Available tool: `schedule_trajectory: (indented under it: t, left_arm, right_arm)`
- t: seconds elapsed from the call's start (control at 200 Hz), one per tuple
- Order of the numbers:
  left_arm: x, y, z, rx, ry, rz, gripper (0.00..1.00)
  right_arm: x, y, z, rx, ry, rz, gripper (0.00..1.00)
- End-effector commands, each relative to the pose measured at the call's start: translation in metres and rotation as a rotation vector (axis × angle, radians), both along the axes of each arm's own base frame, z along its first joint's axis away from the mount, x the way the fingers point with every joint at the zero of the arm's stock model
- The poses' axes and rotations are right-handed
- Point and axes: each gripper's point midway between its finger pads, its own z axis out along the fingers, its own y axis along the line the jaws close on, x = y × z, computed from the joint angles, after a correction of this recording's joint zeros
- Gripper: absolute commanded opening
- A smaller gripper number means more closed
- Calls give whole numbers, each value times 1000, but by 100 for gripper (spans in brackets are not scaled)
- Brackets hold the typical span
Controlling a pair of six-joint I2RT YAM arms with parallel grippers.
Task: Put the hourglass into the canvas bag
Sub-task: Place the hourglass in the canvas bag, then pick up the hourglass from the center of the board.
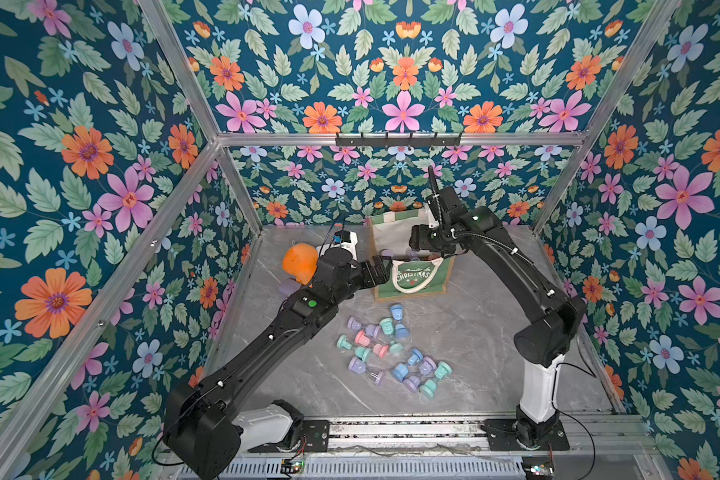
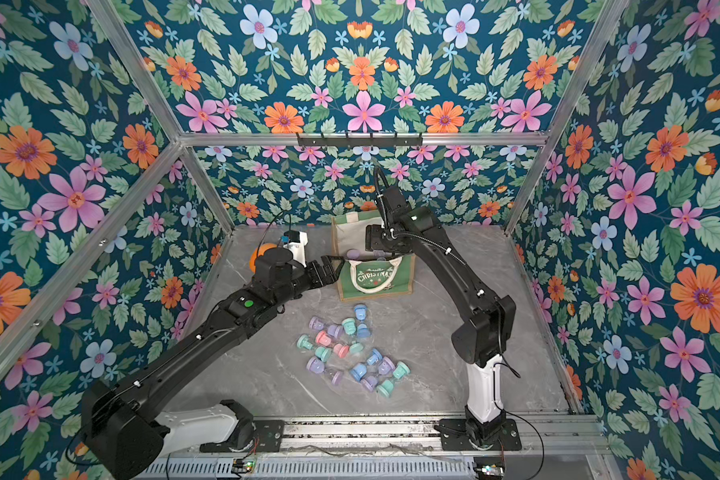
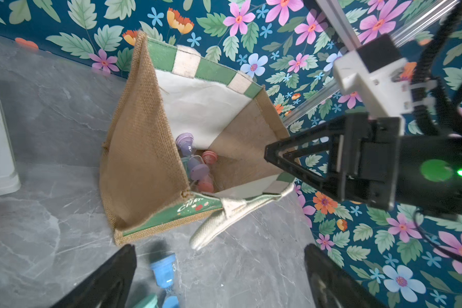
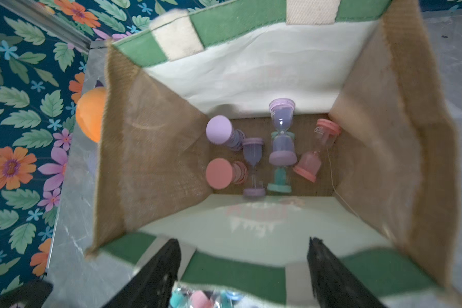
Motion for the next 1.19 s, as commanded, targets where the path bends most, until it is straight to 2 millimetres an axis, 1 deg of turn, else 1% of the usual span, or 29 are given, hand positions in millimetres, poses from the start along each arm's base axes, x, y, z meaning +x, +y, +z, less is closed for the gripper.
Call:
schedule_trajectory:
  t: [0.0,0.055,0.135,0.155,0.16,0.18,0.24,0.28,0.285,0.315,0.335,0.43,0.57,0.645,0.785,0.945,1.1,1.19]
  left_arm:
    - [-9,8,-8,23,34,54,100]
    - [-16,8,-11,22,46,60,100]
    - [-26,9,-15,16,63,70,100]
    - [-29,8,-16,12,65,71,100]
    - [-29,8,-15,10,66,72,100]
    - [-32,8,-16,9,67,73,100]
    - [-40,8,-18,11,77,84,100]
    - [-45,8,-19,21,82,94,100]
    - [-46,8,-20,24,83,95,100]
    - [-50,9,-22,36,89,102,100]
    - [-52,9,-22,43,91,104,100]
    - [-60,12,-27,60,119,126,100]
    - [-67,8,-35,49,157,132,100]
    - [-70,4,-35,44,165,125,100]
    - [-73,2,-36,52,178,128,100]
    - [-74,2,-33,56,178,137,100]
    - [-74,2,-32,57,176,141,100]
    - [-74,3,-31,59,173,146,100]
  right_arm:
    - [-35,-17,-2,-68,47,-72,77]
    - [-56,-20,-3,-89,51,-86,77]
    - [-82,-23,-6,-108,52,-103,78]
    - [-88,-25,-12,-117,67,-111,78]
    - [-92,-27,-8,-108,59,-114,78]
    - [-100,-30,-5,-100,55,-125,78]
    - [-121,-34,-15,-97,76,-150,79]
    - [-135,-36,-27,-99,97,-164,80]
    - [-138,-36,-31,-101,106,-168,80]
    - [-146,-37,-35,-98,115,-178,80]
    - [-155,-38,-43,-104,133,-189,80]
    - [-185,-41,-69,-107,177,-234,81]
    - [-224,-27,-111,-62,259,-275,81]
    - [-242,-21,-133,-58,296,-296,81]
    - [-268,-15,-168,-50,357,-356,82]
    - [-286,-2,-201,-18,425,-384,82]
    - [-299,-4,-224,-43,463,-427,80]
    - [-302,-9,-231,-60,463,-452,78]
